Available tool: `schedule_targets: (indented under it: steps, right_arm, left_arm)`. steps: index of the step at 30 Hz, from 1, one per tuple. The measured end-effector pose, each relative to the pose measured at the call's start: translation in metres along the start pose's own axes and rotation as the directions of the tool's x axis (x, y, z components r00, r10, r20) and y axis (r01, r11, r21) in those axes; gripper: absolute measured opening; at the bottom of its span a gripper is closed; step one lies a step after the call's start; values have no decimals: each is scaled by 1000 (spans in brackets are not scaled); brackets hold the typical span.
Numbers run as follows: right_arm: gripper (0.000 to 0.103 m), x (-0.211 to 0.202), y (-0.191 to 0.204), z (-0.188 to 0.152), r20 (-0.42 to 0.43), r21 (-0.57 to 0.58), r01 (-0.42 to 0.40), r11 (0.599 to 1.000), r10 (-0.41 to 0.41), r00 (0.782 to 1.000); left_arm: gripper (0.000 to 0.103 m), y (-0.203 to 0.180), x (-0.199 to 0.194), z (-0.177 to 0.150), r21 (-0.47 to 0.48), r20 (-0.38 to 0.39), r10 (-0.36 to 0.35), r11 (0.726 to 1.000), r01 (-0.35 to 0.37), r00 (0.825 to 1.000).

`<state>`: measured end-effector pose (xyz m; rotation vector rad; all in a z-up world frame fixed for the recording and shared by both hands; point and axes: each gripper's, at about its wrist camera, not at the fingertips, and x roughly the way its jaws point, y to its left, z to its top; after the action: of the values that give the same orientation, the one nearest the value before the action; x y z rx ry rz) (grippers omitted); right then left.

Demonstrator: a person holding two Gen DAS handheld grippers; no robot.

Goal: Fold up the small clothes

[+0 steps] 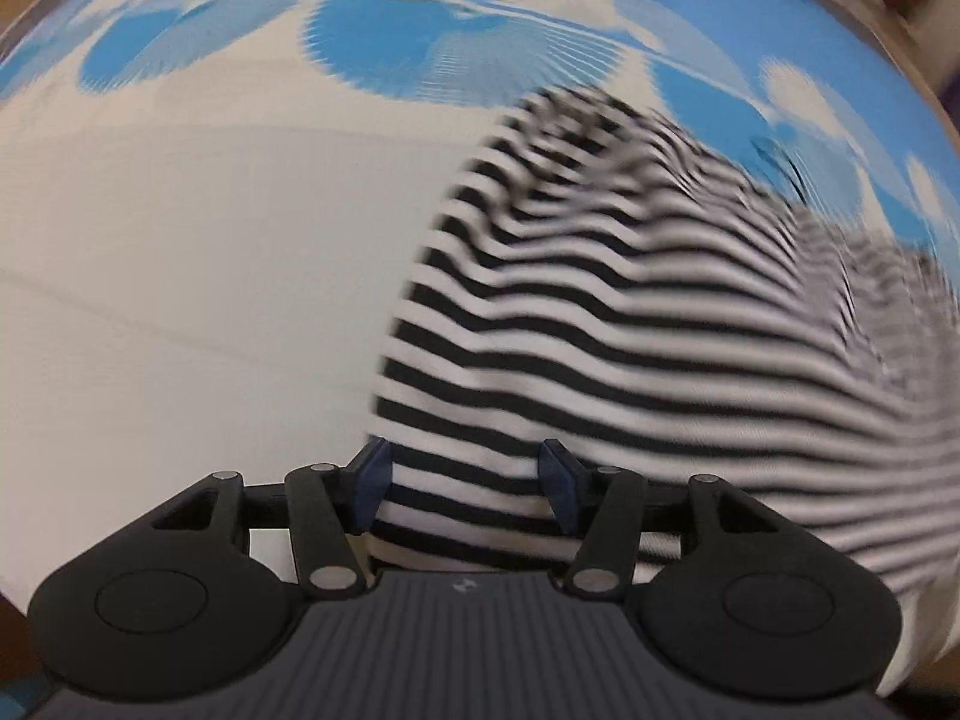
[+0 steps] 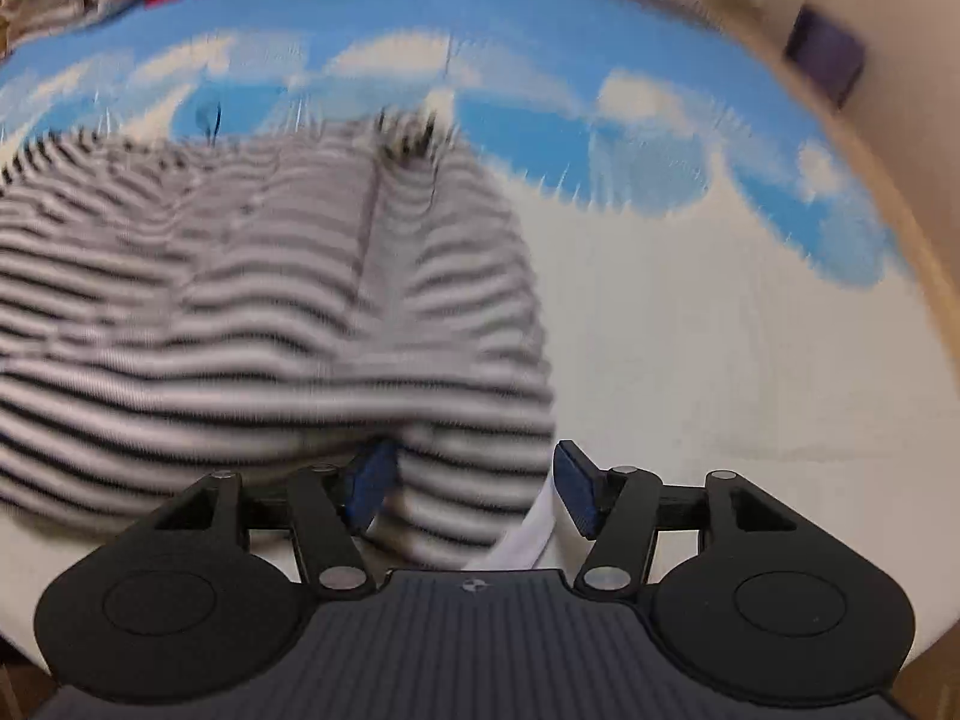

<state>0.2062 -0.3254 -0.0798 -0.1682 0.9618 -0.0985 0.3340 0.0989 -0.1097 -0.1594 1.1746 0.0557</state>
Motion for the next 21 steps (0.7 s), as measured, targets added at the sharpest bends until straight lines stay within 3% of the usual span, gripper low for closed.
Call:
schedule_targets:
  steps: [4, 6, 9, 11, 13, 14, 16, 18, 21]
  right_arm:
    - [60, -10, -4, 13, 99, 52, -25, 998, 20, 995]
    - [60, -5, -9, 20, 100, 101, -59, 993, 49, 994]
    - [61, 28, -14, 22, -52, 130, -21, 991, 28, 998]
    - [65, 47, -18, 18, -170, 136, 26, 990, -3, 986]
    - [63, 43, -23, 23, -147, 183, 34, 982, -6, 989]
    - [61, 36, -24, 28, -106, 195, 37, 980, -17, 994]
    - [59, 17, -21, 37, 9, 209, 22, 978, -25, 1000]
    - [60, 3, -15, 45, 112, 221, -60, 973, 36, 993]
    - [60, 2, 3, 56, 168, 191, -244, 951, 213, 963]
  left_arm:
    - [60, 10, -8, 9, -76, 57, 10, 997, -6, 998]
    - [60, 14, -7, 12, -101, 65, 16, 995, -9, 998]
    - [60, 17, 10, 15, -114, -30, 61, 991, -64, 998]
    - [60, 21, 16, 15, -120, -75, 126, 984, -135, 989]
    - [58, 20, 1, 20, -117, 17, 180, 977, -177, 983]
    - [58, 16, -9, 23, -105, 83, 174, 981, -165, 981]
    - [58, 4, -26, 26, -61, 186, 73, 996, -63, 980]
    - [58, -10, -33, 26, 3, 209, -80, 997, 81, 975]
    - [59, -40, -33, 21, 142, 143, -307, 947, 287, 941]
